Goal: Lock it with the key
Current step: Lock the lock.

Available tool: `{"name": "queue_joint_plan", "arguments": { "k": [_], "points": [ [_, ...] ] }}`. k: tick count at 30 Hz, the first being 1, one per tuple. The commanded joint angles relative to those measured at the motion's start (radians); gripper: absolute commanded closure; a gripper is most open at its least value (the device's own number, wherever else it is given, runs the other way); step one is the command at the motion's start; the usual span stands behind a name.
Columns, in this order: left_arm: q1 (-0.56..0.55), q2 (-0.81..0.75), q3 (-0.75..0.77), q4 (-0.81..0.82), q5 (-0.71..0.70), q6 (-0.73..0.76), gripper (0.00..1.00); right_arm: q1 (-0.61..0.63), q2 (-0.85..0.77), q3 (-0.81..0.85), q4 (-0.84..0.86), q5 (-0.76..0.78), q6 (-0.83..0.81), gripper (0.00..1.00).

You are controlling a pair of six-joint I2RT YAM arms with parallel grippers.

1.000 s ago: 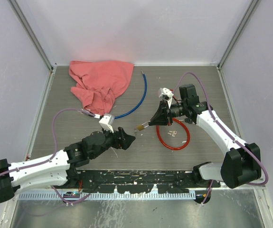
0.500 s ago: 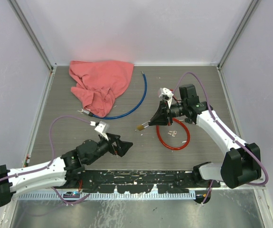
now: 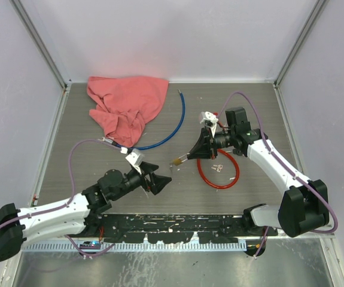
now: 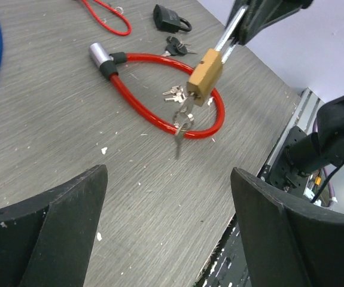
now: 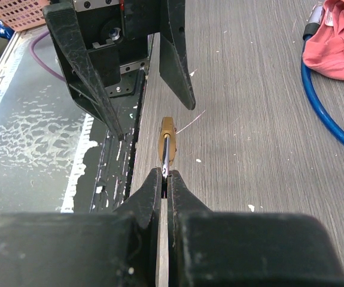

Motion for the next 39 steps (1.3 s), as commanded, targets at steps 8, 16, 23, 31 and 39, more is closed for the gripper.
{"name": "queue_joint_plan", "arguments": {
  "k": [8, 16, 23, 31, 39],
  "points": [
    [0.003, 0.151, 0.089, 0.256, 0.044, 0.035, 0.34, -0.007, -0.034, 0.003, 0.044, -0.045, 0.015, 0.99],
    [0.003, 0.202, 0.12, 0.249, 0.01, 0.043, 0.51, -0.006, -0.037, 0.002, 0.044, -0.048, 0.016, 0.99],
    [0.004, 0.25, 0.127, 0.256, -0.002, 0.036, 0.58, -0.006, -0.037, 0.002, 0.044, -0.048, 0.016, 0.99],
    [0.005, 0.269, 0.135, 0.263, -0.005, 0.035, 0.67, -0.005, -0.039, 0.002, 0.045, -0.048, 0.016, 0.99],
    [0.009, 0.28, 0.144, 0.265, 0.0, 0.041, 0.69, -0.007, -0.039, 0.002, 0.044, -0.047, 0.016, 0.99]
  ]
}}
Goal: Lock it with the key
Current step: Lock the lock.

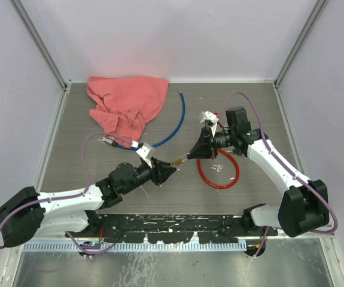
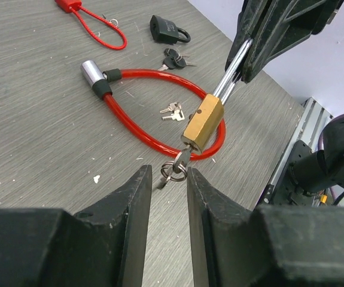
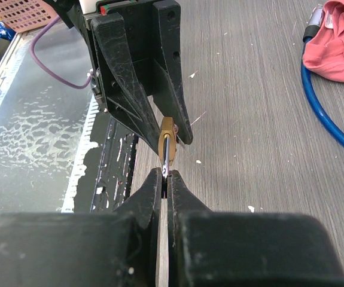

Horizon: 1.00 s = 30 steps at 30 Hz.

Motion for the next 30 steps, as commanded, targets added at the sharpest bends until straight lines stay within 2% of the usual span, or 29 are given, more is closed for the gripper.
{"name": "queue_joint_plan", "arguments": {
  "k": [1, 7, 12, 17, 30],
  "points": [
    [0.007, 0.007, 0.047, 0.079, -0.013, 0.02, 0.7, -0.001, -0.038, 0.002, 0.037, -0.042, 0.008, 0.99],
    [0.016, 0.007, 0.052, 0.063, -0.002, 0.023, 0.8, -0.003, -0.037, 0.002, 0.036, -0.04, 0.008, 0.99],
    [0.033, -0.033, 0.037, 0.028, 0.007, 0.026, 0.99, -0.003, -0.036, 0.004, 0.037, -0.04, 0.008, 0.99],
    [0.056, -0.097, -0.001, 0.003, 0.028, 0.034, 1.0, -0.008, -0.042, 0.007, 0.036, -0.041, 0.008, 0.99],
    [0.097, -0.274, -0.043, -0.188, 0.049, -0.039, 1.0, -0.077, -0.068, 0.012, 0.037, -0.072, 0.02, 0.99]
  ]
}}
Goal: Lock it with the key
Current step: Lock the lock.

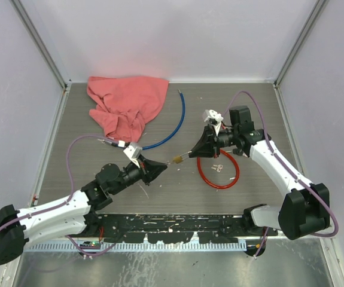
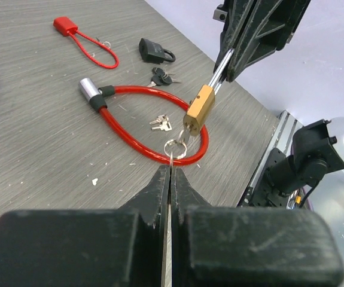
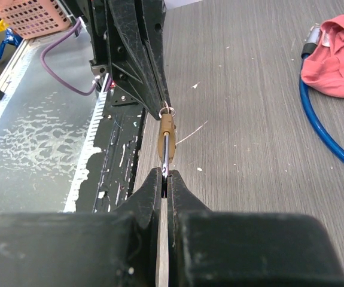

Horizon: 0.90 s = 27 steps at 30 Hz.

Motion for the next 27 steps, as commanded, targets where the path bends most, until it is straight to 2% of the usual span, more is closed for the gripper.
{"name": "queue_joint_plan", "arguments": {
  "k": [1, 9, 16, 17, 18, 22, 23, 24, 27],
  "points": [
    [0.023, -0.065, -0.007, -0.099, -0.04, -0.025, 1.0, -0.063, -0.049, 0.014, 0.023, -0.03, 0.018, 0.99],
    [0.025, -0.083, 0.048, -0.189, 0.015, -0.046, 1.0, -0.097, -0.037, 0.014, 0.027, -0.073, 0.032, 0.99],
    [0.024, -0.061, 0.084, -0.212, 0.102, 0.006, 1.0, -0.108, -0.044, 0.014, 0.026, -0.076, 0.035, 0.99],
    [0.024, -0.062, 0.083, -0.204, 0.118, 0.021, 0.87, -0.109, -0.046, 0.014, 0.027, -0.076, 0.035, 0.99],
    [0.025, -0.063, 0.081, -0.194, 0.13, 0.038, 0.66, -0.108, -0.05, 0.012, 0.028, -0.078, 0.034, 0.99],
    [0.025, -0.064, 0.075, -0.098, 0.153, 0.127, 0.17, -0.106, -0.059, 0.006, 0.033, -0.09, 0.035, 0.99],
    [0.026, -0.061, 0.074, -0.07, 0.142, 0.133, 0.09, -0.106, -0.061, 0.006, 0.033, -0.094, 0.034, 0.99],
    [0.029, -0.054, 0.076, -0.044, 0.144, 0.139, 0.06, -0.106, -0.064, 0.005, 0.034, -0.096, 0.035, 0.99],
    [0.067, -0.002, 0.103, 0.034, 0.203, 0.119, 0.04, -0.105, -0.073, 0.004, 0.035, -0.097, 0.035, 0.99]
  ]
}}
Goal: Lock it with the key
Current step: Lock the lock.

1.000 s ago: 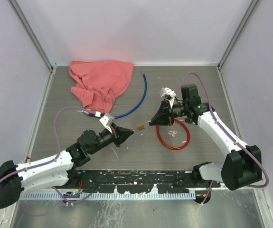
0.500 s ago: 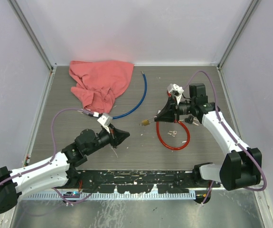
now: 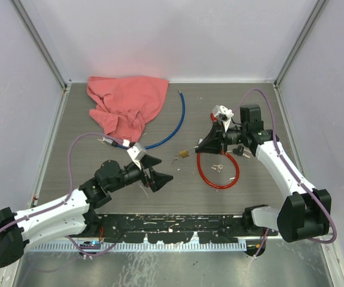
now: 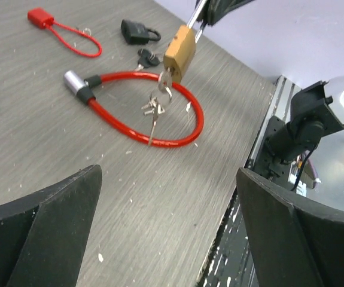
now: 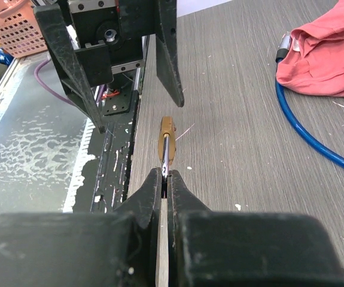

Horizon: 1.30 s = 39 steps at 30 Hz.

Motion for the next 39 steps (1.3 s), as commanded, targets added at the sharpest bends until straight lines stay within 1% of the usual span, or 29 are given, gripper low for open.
{"name": "queue_joint_plan", "arguments": {
  "k": [1, 3, 5, 7, 9, 12, 14, 15, 16, 18, 20, 24, 29, 35, 39],
  "points": [
    [0.064, 0.071, 0.08, 0.223, 0.119, 0.004, 0.04, 0.001, -0.051, 0.004, 0.037, -0.052, 0.009, 0.99],
    [0.122, 0.15, 0.092, 0.343, 0.225, -0.096, 0.03, 0.003, -0.055, 0.004, 0.037, -0.051, 0.008, 0.99],
    [0.17, 0.217, 0.104, 0.462, 0.297, -0.215, 0.03, 0.003, -0.057, 0.004, 0.038, -0.049, 0.007, 0.99],
    [0.194, 0.263, 0.114, 0.542, 0.333, -0.305, 0.03, 0.004, -0.062, 0.004, 0.038, -0.049, 0.007, 0.99],
    [0.196, 0.279, 0.117, 0.573, 0.34, -0.347, 0.03, 0.004, -0.063, 0.004, 0.036, -0.05, 0.008, 0.99],
    [0.196, 0.261, 0.105, 0.557, 0.324, -0.339, 0.05, 0.007, -0.06, 0.007, 0.034, -0.05, 0.008, 0.99],
    [0.197, 0.243, 0.108, 0.495, 0.319, -0.307, 0.1, 0.01, -0.057, 0.011, 0.031, -0.049, 0.008, 0.99],
    [0.197, 0.236, 0.114, 0.437, 0.32, -0.286, 0.12, 0.01, -0.056, 0.012, 0.028, -0.048, 0.008, 0.99],
    [0.196, 0.234, 0.122, 0.403, 0.326, -0.268, 0.18, 0.011, -0.056, 0.013, 0.027, -0.05, 0.008, 0.99],
    [0.197, 0.24, 0.132, 0.377, 0.351, -0.248, 0.27, 0.015, -0.05, 0.015, 0.025, -0.052, 0.008, 0.99],
    [0.196, 0.251, 0.136, 0.368, 0.369, -0.232, 0.33, 0.021, -0.042, 0.018, 0.02, -0.056, 0.008, 0.99],
    [0.196, 0.266, 0.127, 0.373, 0.346, -0.219, 0.38, 0.033, -0.033, 0.021, 0.011, -0.062, 0.006, 0.99],
    [0.194, 0.279, 0.129, 0.397, 0.347, -0.255, 0.44, 0.042, -0.018, 0.019, 0.013, -0.057, 0.006, 0.99],
    [0.188, 0.274, 0.12, 0.392, 0.333, -0.276, 0.55, 0.047, -0.012, 0.016, 0.014, -0.048, 0.002, 0.99],
    [0.18, 0.272, 0.114, 0.393, 0.325, -0.281, 0.6, 0.049, -0.014, 0.017, 0.013, -0.049, 0.002, 0.99]
  ]
}}
